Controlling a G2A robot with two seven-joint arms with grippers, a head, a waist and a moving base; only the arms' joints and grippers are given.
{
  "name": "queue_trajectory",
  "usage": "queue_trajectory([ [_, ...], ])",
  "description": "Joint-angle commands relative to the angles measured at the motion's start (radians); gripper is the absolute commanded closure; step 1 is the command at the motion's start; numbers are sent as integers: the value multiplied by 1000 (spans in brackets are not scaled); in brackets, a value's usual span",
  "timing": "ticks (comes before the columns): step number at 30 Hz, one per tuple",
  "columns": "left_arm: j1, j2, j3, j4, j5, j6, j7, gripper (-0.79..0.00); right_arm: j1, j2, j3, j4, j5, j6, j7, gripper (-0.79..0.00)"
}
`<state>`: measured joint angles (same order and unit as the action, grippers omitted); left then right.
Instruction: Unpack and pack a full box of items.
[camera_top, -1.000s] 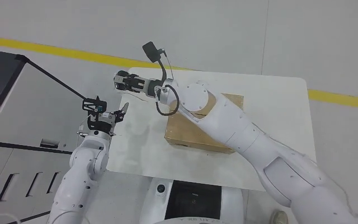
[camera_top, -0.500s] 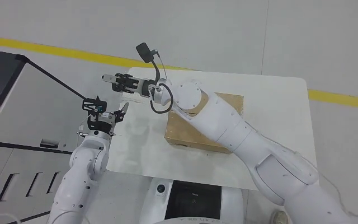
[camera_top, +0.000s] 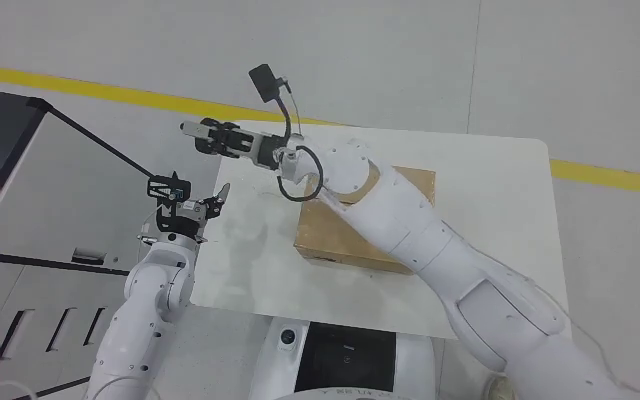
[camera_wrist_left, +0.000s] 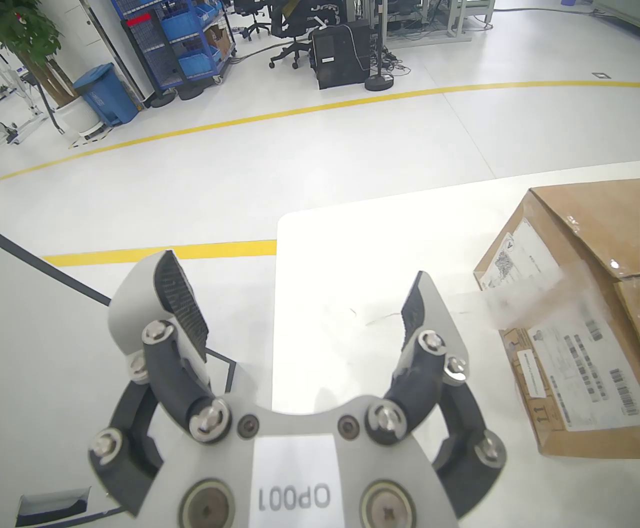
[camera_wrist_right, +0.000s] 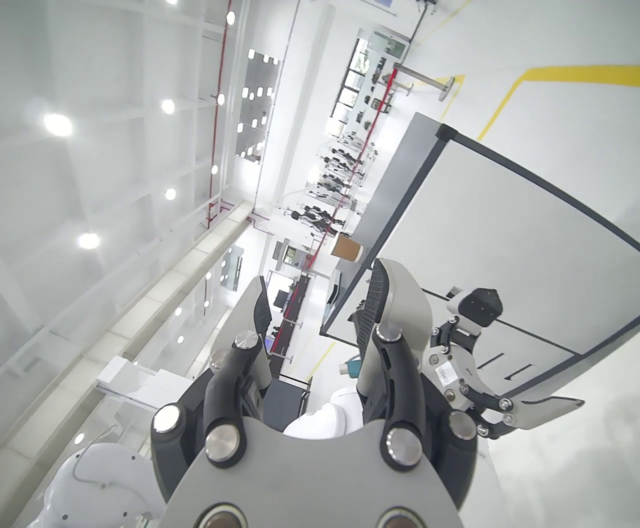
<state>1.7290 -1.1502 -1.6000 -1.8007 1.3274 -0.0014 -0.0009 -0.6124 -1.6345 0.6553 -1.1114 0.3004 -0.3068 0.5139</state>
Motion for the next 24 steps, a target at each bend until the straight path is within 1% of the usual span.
queue_trajectory([
  [1, -5, -1, -3, -8, -18, -13, -10, -785, -39, 23, 54, -54, -24, -18, 19, -357],
  [3, -10, -1, -10, -23, -39, -27, -30, -785, -95, 52, 121, -137, -56, -29, 33, -357],
  [5, -13, -1, -17, -39, -63, -53, -48, -785, -169, 84, 199, -241, -105, -11, 49, -354],
  [8, -21, 3, -37, -69, -125, -134, -99, -785, -316, 133, 339, -425, -166, 32, 84, -345],
  [11, -32, 4, -61, -107, -217, -183, -165, -785, -476, 173, 483, -590, -217, 82, 117, -336],
  [13, -40, 4, -70, -138, -302, -213, -220, -785, -579, 193, 575, -679, -224, 103, 122, -329],
  [14, -41, 4, -72, -144, -320, -219, -230, -785, -629, 201, 619, -718, -221, 109, 122, -320],
  [16, -41, 4, -72, -144, -320, -219, -230, -785, -725, 215, 701, -787, -213, 108, 120, -311],
  [18, -41, 4, -72, -144, -320, -219, -230, -785, -806, 224, 756, -847, -202, 107, 118, -302],
  [19, -41, 4, -72, -144, -320, -219, -230, -785, -837, 227, 767, -866, -199, 107, 129, -332],
  [20, -41, 4, -72, -144, -320, -219, -230, -785, -837, 227, 767, -866, -199, 107, 129, -372],
  [24, -41, 4, -72, -144, -320, -219, -230, -785, -837, 227, 767, -866, -199, 107, 129, -372],
])
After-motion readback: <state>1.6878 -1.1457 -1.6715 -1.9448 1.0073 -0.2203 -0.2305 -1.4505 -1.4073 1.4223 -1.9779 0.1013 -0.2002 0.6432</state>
